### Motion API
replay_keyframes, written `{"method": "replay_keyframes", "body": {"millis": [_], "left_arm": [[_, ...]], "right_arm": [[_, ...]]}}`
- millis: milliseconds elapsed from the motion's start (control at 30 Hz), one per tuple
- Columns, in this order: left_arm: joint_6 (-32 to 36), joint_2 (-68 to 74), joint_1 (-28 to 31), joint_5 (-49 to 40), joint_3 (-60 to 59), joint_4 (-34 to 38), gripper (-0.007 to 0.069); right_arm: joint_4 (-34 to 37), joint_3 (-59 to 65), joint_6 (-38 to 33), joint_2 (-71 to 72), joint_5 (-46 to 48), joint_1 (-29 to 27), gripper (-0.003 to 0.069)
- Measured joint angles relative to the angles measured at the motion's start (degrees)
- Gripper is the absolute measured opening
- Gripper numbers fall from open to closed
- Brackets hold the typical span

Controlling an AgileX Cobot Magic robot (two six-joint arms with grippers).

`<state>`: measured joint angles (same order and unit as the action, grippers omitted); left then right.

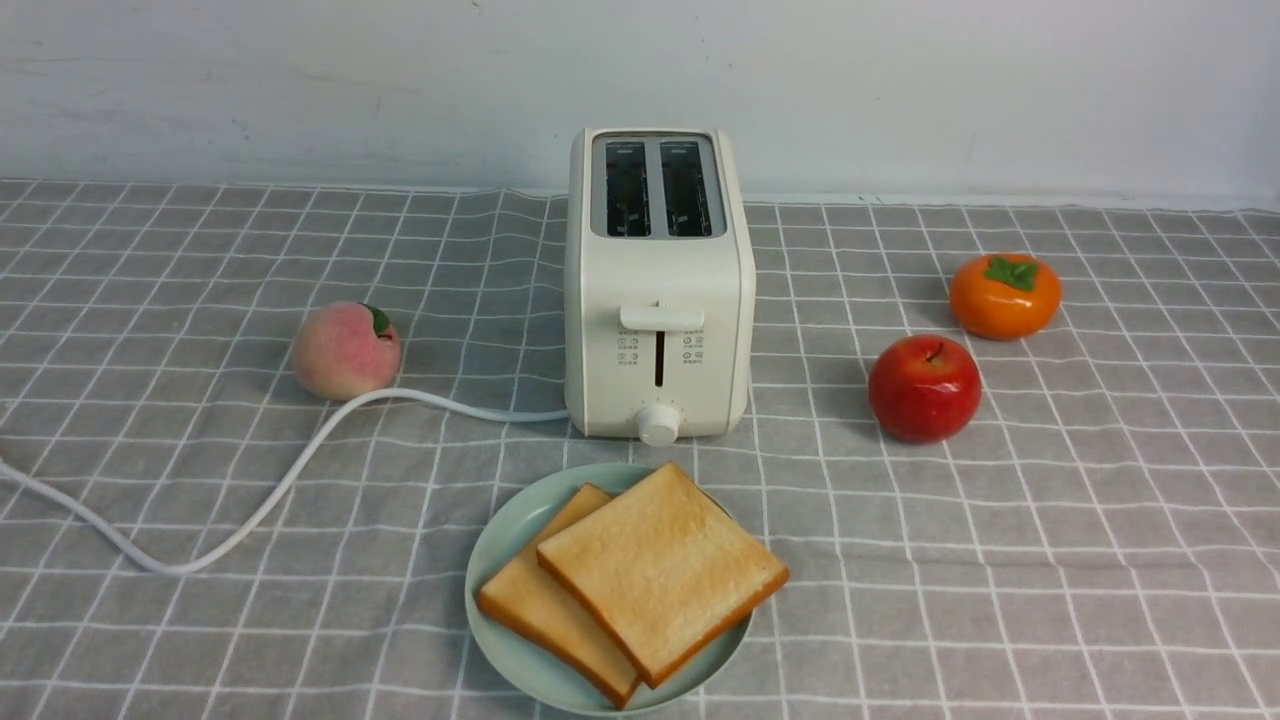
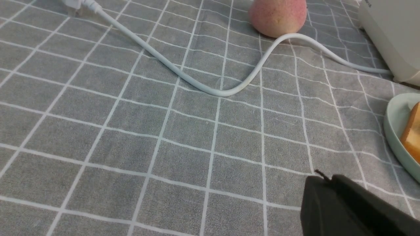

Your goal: Take toasted bread from bread machine on grey coffee table place on plate.

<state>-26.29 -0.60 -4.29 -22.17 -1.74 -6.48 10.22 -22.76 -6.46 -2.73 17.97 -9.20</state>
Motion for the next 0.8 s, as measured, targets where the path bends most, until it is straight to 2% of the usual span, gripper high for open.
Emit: {"method": "replay_keyframes", "body": {"millis": [233,367,533,600,800], "left_arm": [[0.0,0.0,0.0,0.0,0.0,0.0,0.0025],[0.0,0.0,0.0,0.0,0.0,0.0,0.0031],[0.0,0.0,0.0,0.0,0.0,0.0,0.0036],[0.0,0.0,0.0,0.0,0.0,0.0,0.0036],[0.0,0.0,0.0,-0.07,0.0,0.02,0.0038]], "right_arm": [[-1.71,3.6,-0.02,0.0,-2.17,0.0,0.0101],[-5.34,11.68,-0.02,0.5,-2.85,0.37,0.0108],[-8.4,22.54,0.06,3.24,-2.6,4.43,0.0114],[-7.86,24.07,1.33,3.24,0.96,5.98,0.0118],[-7.44,23.82,2.97,3.24,3.31,6.78,0.0125]]}}
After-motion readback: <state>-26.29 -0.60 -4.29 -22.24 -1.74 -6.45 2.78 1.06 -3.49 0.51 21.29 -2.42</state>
